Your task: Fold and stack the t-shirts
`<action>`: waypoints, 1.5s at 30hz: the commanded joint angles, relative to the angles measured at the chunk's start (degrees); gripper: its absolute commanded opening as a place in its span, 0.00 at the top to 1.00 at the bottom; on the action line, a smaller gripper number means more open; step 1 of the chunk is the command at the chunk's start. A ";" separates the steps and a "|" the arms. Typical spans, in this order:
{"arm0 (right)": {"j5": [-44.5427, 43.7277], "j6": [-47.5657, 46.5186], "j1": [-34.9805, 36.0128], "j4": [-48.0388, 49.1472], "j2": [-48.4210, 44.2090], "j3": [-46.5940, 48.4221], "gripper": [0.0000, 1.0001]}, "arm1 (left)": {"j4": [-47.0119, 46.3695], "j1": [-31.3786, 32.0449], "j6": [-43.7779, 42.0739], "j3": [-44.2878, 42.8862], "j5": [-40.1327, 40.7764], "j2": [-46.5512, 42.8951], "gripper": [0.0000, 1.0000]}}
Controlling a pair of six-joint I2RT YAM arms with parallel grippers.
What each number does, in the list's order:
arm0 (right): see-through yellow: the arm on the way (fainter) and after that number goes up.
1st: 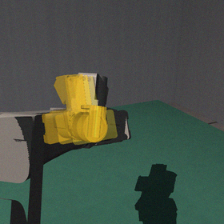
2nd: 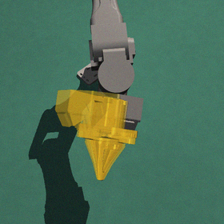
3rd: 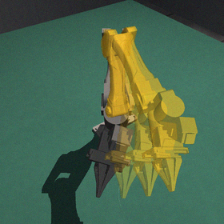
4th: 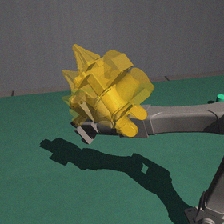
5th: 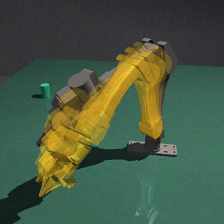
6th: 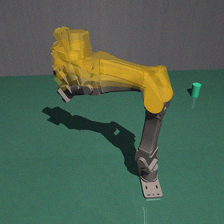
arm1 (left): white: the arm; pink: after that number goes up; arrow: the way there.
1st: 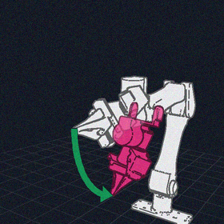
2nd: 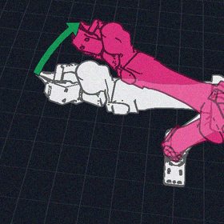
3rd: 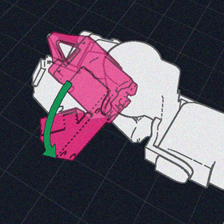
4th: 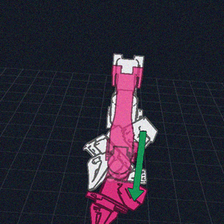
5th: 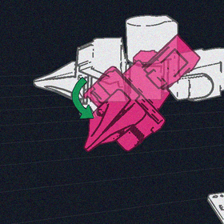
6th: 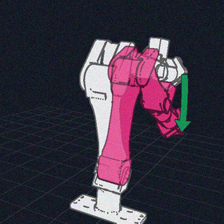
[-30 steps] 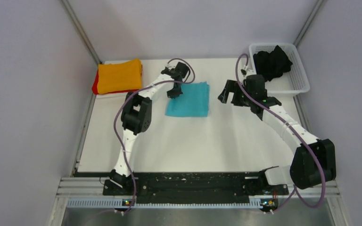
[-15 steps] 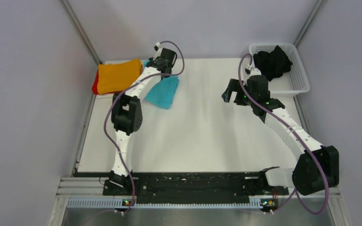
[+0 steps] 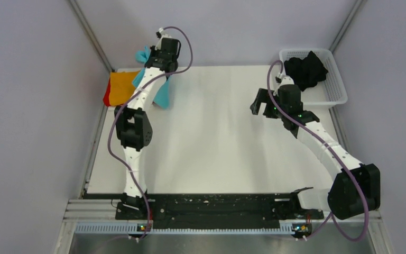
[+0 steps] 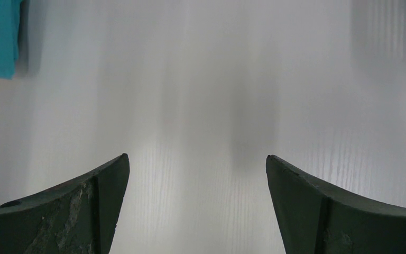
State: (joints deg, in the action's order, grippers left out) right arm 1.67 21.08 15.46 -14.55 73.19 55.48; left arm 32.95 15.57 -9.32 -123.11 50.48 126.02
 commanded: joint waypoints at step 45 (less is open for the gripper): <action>-5.08 -1.87 -0.89 0.93 2.43 0.71 0.01 | -1.33 -11.60 4.41 -6.66 -16.77 0.45 1.00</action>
State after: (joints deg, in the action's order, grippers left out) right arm -1.85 20.47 15.20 -14.57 75.29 55.48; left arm 34.26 5.85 -5.45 -130.32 37.06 124.16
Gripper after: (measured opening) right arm 0.986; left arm 0.031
